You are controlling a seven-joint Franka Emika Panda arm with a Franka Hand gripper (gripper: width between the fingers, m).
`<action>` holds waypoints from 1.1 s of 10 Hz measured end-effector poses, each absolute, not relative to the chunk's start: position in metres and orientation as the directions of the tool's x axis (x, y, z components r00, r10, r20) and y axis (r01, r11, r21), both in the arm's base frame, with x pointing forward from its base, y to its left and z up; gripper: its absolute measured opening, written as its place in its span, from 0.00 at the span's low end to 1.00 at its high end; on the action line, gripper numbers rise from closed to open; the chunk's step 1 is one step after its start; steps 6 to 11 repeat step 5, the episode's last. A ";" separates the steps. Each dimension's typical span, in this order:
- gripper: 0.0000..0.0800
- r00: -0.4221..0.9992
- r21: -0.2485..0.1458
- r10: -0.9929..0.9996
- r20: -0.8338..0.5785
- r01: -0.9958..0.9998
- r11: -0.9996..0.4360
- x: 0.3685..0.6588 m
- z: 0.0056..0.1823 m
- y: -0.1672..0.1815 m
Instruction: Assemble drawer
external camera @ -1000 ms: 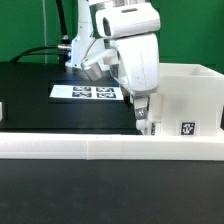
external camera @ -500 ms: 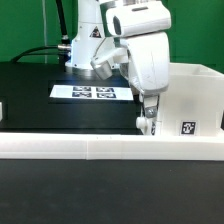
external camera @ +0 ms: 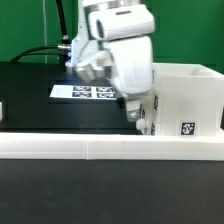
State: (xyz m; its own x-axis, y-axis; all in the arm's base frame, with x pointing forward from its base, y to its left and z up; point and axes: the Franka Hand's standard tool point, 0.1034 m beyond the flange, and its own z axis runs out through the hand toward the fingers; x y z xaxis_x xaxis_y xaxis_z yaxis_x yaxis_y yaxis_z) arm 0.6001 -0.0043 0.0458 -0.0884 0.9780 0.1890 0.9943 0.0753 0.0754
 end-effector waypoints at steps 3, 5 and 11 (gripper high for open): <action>0.81 -0.078 0.073 0.980 0.185 0.995 0.065 0.603 0.050 -0.023; 0.81 -0.077 0.072 0.980 0.186 0.995 0.065 0.603 0.049 -0.023; 0.81 -0.077 0.072 0.980 0.186 0.995 0.065 0.603 0.049 -0.023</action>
Offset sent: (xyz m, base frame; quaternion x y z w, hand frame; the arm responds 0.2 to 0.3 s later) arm 0.0000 0.0000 0.0000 0.0000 0.0000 0.0000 1.0000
